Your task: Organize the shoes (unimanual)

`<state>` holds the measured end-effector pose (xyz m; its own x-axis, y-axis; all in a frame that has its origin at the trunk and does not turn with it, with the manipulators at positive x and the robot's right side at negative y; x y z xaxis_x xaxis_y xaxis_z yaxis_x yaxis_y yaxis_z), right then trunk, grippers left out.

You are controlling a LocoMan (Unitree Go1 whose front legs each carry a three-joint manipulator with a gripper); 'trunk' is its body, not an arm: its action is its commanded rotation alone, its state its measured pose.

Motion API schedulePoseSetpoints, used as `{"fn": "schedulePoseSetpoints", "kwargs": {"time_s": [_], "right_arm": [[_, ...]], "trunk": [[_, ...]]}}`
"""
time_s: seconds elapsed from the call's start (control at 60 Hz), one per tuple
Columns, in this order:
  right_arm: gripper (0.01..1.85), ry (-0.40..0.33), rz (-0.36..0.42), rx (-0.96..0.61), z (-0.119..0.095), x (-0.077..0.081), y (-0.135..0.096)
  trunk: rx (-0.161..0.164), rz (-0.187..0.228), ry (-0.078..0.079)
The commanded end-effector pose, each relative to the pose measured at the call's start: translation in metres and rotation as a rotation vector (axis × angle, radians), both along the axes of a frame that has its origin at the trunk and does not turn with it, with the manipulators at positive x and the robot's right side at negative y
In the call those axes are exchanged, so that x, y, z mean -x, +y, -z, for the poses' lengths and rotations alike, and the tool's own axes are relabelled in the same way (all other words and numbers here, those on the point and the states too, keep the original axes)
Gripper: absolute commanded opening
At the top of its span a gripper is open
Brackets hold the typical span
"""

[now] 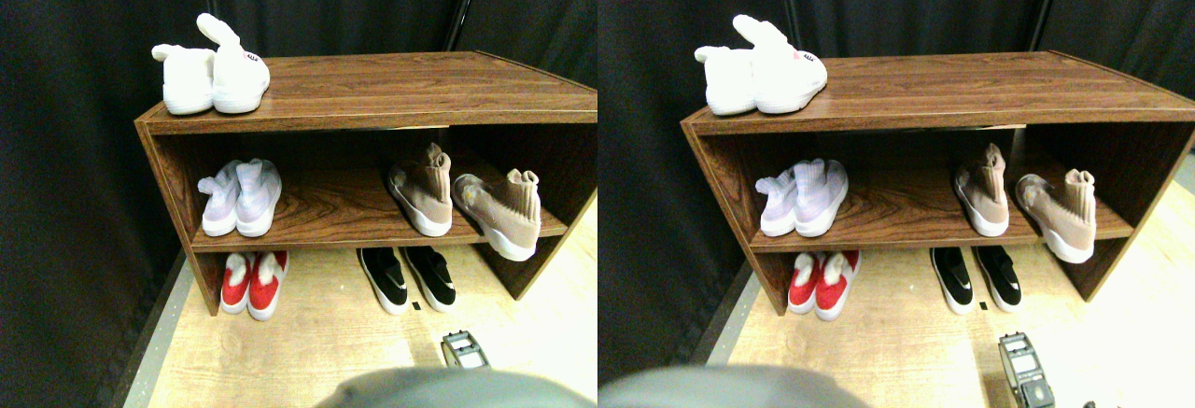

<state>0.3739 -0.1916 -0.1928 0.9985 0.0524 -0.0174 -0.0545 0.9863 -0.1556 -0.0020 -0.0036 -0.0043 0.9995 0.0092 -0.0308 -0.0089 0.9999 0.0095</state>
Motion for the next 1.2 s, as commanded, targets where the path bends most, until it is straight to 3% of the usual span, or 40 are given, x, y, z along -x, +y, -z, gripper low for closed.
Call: {"fn": "schedulePoseSetpoints", "kwargs": {"time_s": [0.017,0.5,0.75,0.767,0.867,1.017,1.2], "right_arm": [[0.42,-0.036,0.005,0.006,-0.007,0.000,0.000],[0.40,-0.060,-0.018,0.023,-0.010,0.006,0.003],[0.28,-0.151,-0.074,-0.078,-0.015,0.007,-0.002],[0.28,-0.152,-0.071,-0.077,-0.016,0.007,-0.003],[0.26,-0.184,-0.108,-0.096,-0.020,0.007,-0.006],[0.18,-0.222,-0.130,-0.141,-0.028,0.009,-0.010],[0.14,-0.249,-0.159,-0.147,-0.033,0.009,-0.012]], "trunk": [[0.006,-0.006,0.000],[0.003,-0.001,-0.011],[0.009,-0.001,-0.013],[0.008,0.008,-0.021],[0.009,0.015,-0.026],[0.010,0.038,-0.049],[0.014,0.052,-0.064]]}}
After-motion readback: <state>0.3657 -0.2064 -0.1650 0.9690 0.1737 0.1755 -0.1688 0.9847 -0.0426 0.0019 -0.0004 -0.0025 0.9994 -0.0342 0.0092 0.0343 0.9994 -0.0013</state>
